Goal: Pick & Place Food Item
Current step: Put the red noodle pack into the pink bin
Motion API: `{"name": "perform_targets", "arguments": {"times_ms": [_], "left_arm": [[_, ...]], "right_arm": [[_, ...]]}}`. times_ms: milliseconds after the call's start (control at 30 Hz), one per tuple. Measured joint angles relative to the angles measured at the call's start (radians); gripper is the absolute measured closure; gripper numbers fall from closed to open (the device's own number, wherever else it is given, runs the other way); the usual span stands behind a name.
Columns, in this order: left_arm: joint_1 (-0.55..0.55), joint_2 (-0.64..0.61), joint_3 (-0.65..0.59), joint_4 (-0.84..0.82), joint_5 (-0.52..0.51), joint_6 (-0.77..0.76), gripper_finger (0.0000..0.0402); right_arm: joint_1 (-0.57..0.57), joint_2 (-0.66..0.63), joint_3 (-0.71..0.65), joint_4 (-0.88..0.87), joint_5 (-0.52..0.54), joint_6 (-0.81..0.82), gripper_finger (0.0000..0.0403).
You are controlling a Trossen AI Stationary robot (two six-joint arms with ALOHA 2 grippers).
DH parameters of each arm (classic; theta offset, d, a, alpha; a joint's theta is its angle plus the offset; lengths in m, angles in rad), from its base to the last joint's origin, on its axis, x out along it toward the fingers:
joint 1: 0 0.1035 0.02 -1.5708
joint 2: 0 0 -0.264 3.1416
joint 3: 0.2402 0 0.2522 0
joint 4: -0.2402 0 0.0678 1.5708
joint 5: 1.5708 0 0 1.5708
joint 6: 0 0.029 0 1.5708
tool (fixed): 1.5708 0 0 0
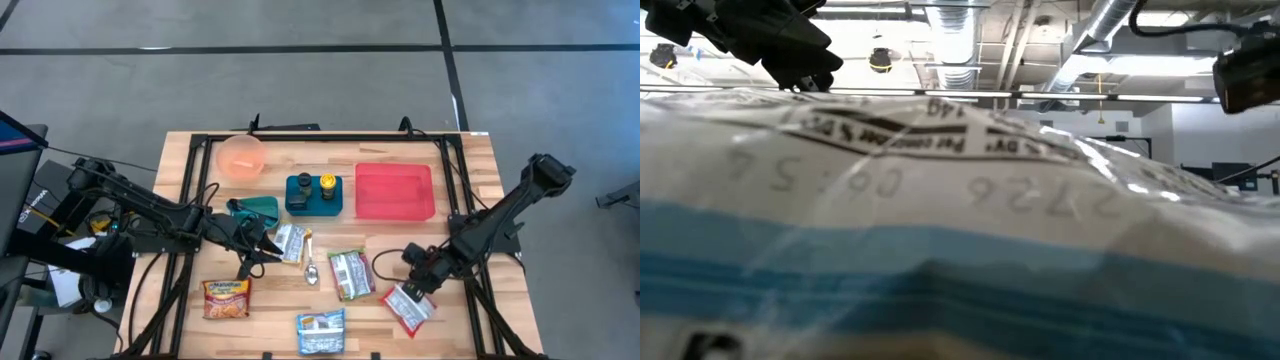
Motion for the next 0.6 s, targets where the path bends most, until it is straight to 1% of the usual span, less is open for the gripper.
{"name": "perform_targets", "arguments": {"times_ms": [200,600], "left_arm": [[0.000,0.000,0.000,0.000,0.000,0.000,0.0307],[0.000,0.000,0.000,0.002,0.000,0.000,0.0307]], "right_arm": [[0.000,-0.029,0.024,-0.030,0.061,-0.041,0.0403],[0.000,-0.111,0.025,-0.080,0.171,-0.091,0.0403]]}}
